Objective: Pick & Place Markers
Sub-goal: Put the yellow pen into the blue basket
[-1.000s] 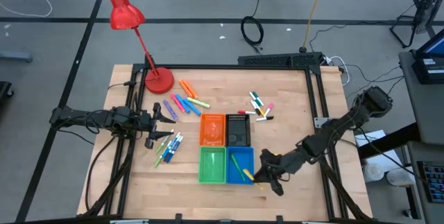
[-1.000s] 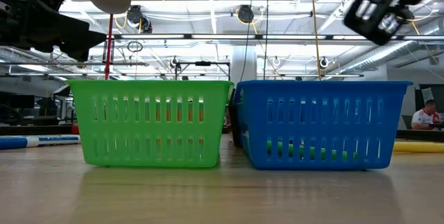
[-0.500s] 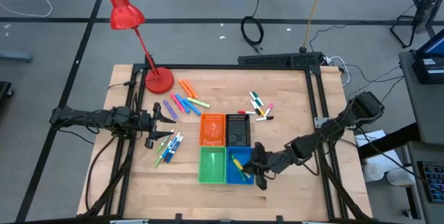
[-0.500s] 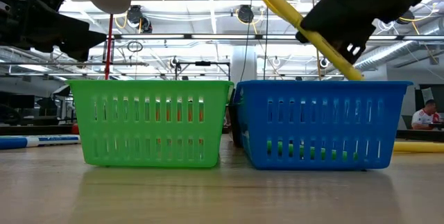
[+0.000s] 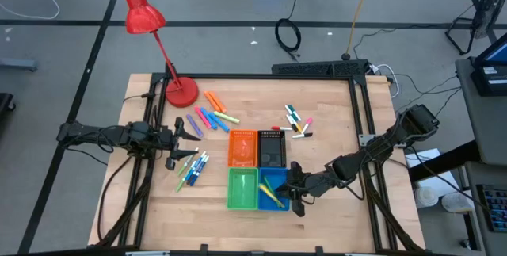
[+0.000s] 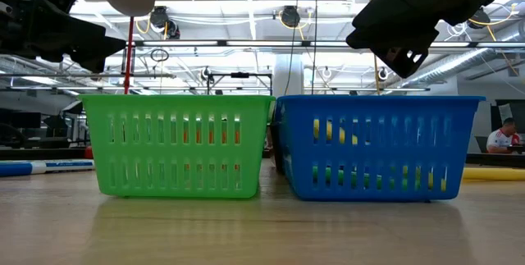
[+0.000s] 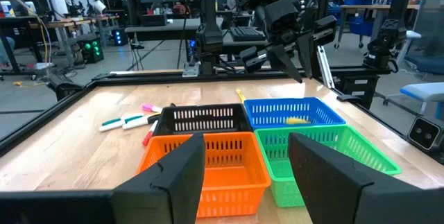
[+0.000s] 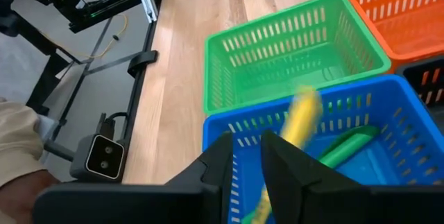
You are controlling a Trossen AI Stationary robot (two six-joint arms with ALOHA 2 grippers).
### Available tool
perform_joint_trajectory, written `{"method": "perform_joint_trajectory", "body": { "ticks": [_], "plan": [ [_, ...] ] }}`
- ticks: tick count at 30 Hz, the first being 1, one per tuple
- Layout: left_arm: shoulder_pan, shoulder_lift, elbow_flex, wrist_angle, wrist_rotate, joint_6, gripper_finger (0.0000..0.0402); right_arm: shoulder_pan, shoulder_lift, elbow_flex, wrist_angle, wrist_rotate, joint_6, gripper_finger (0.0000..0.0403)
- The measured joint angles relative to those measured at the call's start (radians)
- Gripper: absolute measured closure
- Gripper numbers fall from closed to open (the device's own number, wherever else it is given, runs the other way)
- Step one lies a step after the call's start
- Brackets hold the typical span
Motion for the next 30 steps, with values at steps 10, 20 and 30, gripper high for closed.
{"method": "perform_joint_trajectory", "body": {
  "ticks": [10,20,30],
  "plan": [
    [0.0,0.0,0.0,0.0,0.0,0.0,0.019,0.0,0.0,0.0,0.001,0.0,-0.093,0.0337],
    [0.0,0.0,0.0,0.0,0.0,0.0,0.019,0.0,0.0,0.0,0.001,0.001,-0.182,0.0337],
    [0.0,0.0,0.0,0.0,0.0,0.0,0.019,0.0,0.0,0.0,0.015,0.0,-0.674,0.0337]
  ]
}}
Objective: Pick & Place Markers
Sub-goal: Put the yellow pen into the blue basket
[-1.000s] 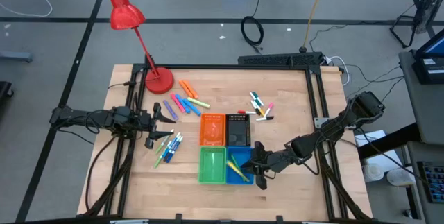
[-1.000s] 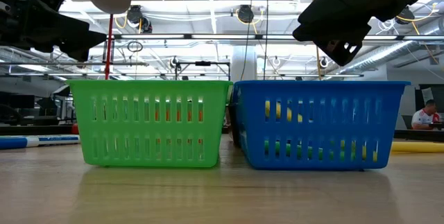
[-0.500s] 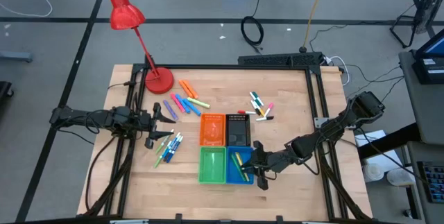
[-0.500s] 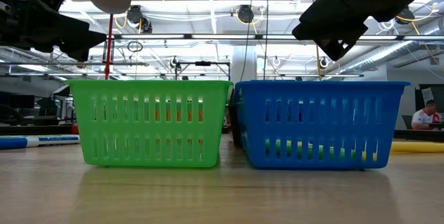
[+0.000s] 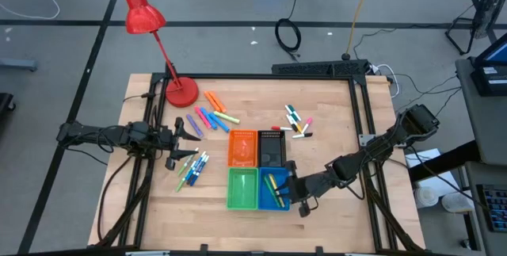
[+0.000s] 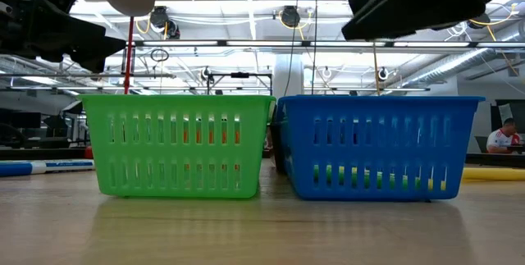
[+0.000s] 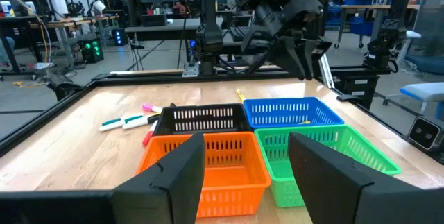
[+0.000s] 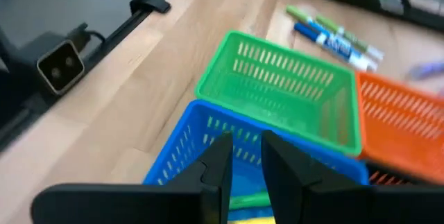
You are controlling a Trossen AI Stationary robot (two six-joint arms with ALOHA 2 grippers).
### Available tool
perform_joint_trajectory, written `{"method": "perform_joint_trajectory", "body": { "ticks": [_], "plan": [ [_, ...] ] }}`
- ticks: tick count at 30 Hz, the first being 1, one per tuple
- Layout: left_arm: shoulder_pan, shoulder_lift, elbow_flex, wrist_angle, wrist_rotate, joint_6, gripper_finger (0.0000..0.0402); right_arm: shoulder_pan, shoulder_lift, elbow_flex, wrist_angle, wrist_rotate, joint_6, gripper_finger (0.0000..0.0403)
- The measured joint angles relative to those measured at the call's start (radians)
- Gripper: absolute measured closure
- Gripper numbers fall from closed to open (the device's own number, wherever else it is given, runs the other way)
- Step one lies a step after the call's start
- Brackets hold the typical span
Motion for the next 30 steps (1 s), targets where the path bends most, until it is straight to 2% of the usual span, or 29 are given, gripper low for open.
{"method": "perform_joint_trajectory", "body": {
  "ticks": [7,21,27,30],
  "plan": [
    [0.0,0.0,0.0,0.0,0.0,0.0,0.019,0.0,0.0,0.0,0.076,0.0,-0.12,0.0337],
    [0.0,0.0,0.0,0.0,0.0,0.0,0.019,0.0,-0.001,0.0,0.114,-0.001,-0.128,0.0337],
    [0.0,0.0,0.0,0.0,0.0,0.0,0.019,0.005,-0.009,0.0,0.076,0.003,-0.138,0.0336],
    [0.0,0.0,0.0,0.0,0.0,0.0,0.019,0.045,-0.062,0.001,-0.012,0.107,-0.182,0.0325]
  ]
}}
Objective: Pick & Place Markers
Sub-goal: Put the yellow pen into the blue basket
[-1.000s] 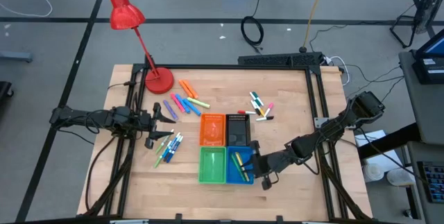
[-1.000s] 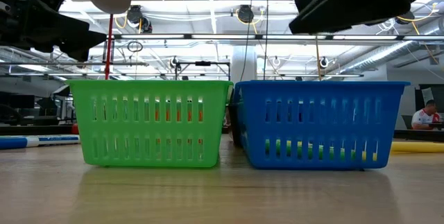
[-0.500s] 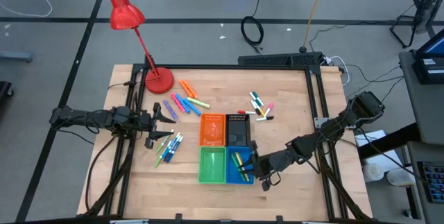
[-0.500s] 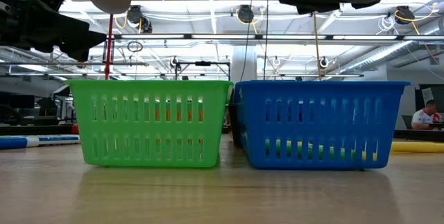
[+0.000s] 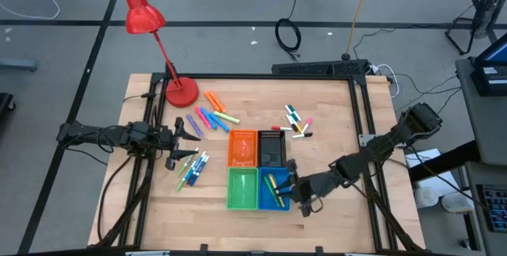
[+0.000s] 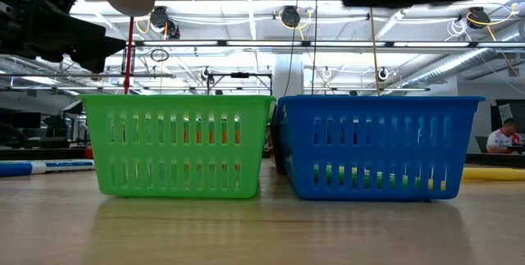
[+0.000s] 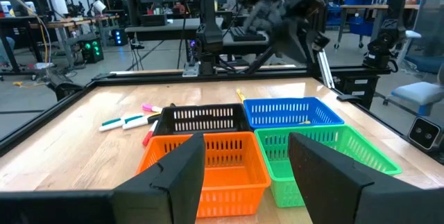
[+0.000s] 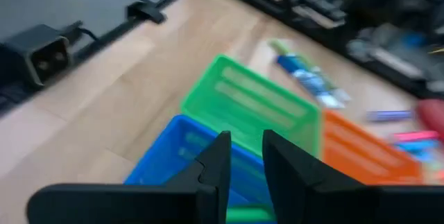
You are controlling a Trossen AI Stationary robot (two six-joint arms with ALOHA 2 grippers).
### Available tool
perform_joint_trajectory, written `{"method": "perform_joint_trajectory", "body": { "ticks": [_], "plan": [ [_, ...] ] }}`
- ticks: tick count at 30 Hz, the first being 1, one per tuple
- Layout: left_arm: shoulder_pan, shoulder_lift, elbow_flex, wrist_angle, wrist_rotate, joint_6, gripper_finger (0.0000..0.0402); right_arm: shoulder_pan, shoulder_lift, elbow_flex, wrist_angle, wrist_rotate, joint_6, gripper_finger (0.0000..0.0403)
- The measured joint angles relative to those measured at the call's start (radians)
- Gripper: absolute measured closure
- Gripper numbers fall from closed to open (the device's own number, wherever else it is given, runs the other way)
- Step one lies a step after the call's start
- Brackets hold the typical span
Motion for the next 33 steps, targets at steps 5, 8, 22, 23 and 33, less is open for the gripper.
{"method": "perform_joint_trajectory", "body": {
  "ticks": [5,8,22,23,33],
  "plan": [
    [0.0,0.0,0.0,0.0,0.0,0.0,0.019,0.11,-0.104,0.0,-0.24,0.399,0.004,0.0271],
    [0.0,0.0,0.0,0.0,0.0,0.0,0.019,0.157,-0.165,0.0,-0.46,0.487,0.151,0.023],
    [0.0,0.0,0.0,0.0,0.0,0.0,0.019,0.137,-0.221,-0.098,-0.917,0.127,0.831,0.0177],
    [0.0,0.0,0.0,0.0,0.0,0.0,0.019,0.136,-0.221,-0.12,-0.889,0.12,0.832,0.0179],
    [0.0,0.0,0.0,0.0,0.0,0.0,0.019,0.125,-0.221,-0.303,-0.602,0.097,0.826,0.0182]
  ]
}}
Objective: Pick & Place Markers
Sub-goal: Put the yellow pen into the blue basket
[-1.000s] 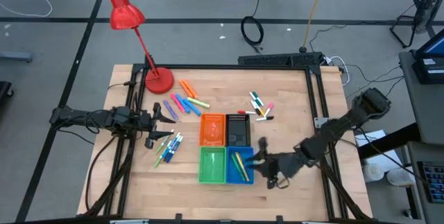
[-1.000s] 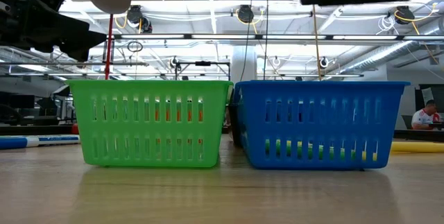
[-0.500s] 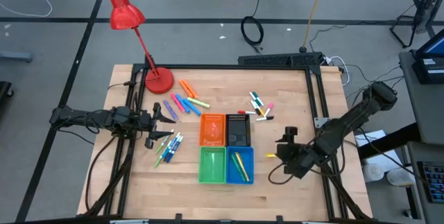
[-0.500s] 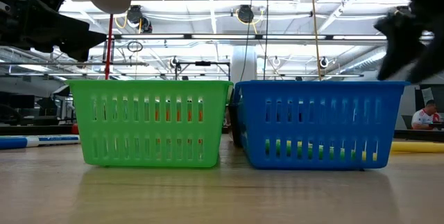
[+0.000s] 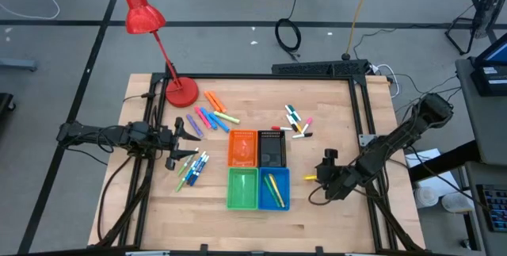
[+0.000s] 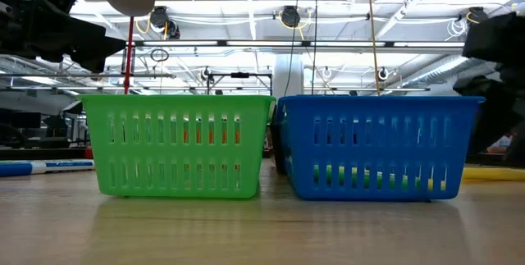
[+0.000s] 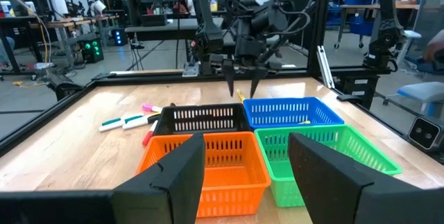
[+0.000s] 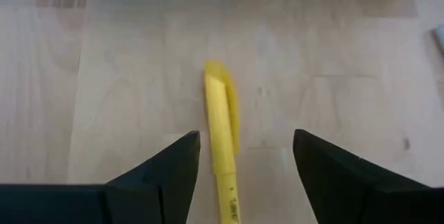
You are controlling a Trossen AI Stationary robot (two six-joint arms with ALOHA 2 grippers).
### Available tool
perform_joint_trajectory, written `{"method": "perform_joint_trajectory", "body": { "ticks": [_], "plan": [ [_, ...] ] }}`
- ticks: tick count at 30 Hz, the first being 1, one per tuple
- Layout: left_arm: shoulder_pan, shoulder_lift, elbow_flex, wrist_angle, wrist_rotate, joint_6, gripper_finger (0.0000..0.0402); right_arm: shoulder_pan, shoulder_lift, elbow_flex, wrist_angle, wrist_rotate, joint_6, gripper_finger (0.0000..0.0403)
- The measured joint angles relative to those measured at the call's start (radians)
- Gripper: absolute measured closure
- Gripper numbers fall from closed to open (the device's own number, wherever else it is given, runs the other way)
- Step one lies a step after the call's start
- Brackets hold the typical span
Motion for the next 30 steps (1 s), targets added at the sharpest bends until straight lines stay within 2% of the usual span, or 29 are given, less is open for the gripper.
{"method": "perform_joint_trajectory", "body": {
  "ticks": [5,17,30],
  "plan": [
    [0.0,0.0,0.0,0.0,0.0,0.0,0.019,0.003,0.0,-0.02,0.008,-0.076,0.022,0.0192],
    [0.0,0.0,0.0,0.0,0.0,0.0,0.019,0.003,-0.003,-0.08,0.02,-0.085,0.167,0.0221],
    [0.0,0.0,0.0,0.0,0.0,0.0,0.019,0.005,-0.001,-0.083,0.048,-0.097,0.153,0.0293]
  ]
}}
